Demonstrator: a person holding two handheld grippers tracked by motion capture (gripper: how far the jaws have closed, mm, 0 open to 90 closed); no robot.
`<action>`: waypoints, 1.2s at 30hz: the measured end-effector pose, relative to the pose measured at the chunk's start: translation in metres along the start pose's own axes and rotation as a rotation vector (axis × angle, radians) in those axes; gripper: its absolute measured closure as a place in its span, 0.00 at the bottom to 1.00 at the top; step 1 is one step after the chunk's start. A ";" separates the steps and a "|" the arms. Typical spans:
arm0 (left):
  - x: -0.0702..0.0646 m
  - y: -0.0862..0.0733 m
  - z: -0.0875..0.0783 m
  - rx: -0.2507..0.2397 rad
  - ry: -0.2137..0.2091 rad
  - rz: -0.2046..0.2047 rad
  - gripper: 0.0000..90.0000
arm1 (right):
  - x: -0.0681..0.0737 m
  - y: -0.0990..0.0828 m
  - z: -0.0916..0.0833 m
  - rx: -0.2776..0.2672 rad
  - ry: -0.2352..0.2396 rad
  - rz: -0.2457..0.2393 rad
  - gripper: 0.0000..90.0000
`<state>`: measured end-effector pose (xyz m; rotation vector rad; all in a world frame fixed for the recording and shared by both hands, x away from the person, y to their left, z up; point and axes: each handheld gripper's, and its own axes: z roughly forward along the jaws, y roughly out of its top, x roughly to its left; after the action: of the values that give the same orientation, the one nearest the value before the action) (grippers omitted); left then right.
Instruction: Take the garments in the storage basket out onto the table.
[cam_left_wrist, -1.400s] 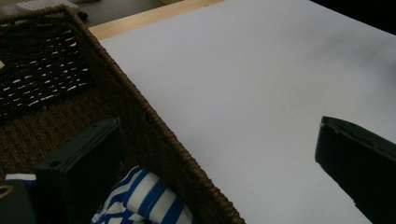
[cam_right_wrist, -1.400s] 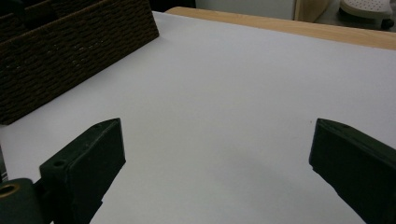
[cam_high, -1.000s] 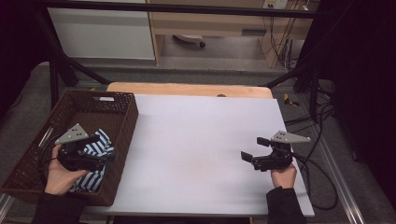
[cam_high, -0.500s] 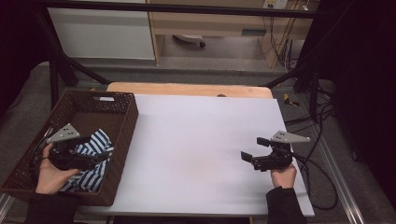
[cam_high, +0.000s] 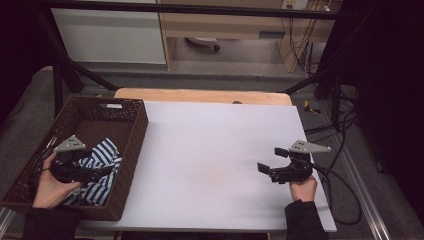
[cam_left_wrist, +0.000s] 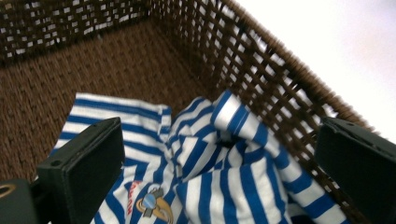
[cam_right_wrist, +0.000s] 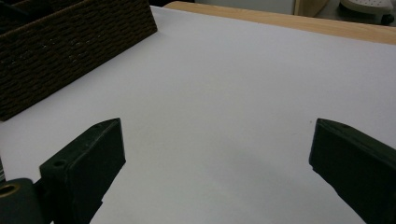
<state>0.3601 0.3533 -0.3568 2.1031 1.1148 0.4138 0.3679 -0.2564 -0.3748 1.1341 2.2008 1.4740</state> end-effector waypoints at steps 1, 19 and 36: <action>0.001 -0.001 0.001 0.012 0.004 -0.003 0.02 | 0.000 0.000 0.000 0.002 -0.001 0.001 0.04; 0.000 -0.009 0.024 0.221 -0.002 0.023 0.08 | 0.000 0.000 0.001 0.010 -0.001 0.000 0.04; 0.000 -0.010 0.039 0.367 -0.061 0.016 0.43 | 0.000 -0.001 0.002 0.013 -0.001 0.001 0.04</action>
<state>0.3767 0.3399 -0.3913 2.4244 1.2111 0.1581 0.3688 -0.2555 -0.3762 1.1401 2.2133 1.4615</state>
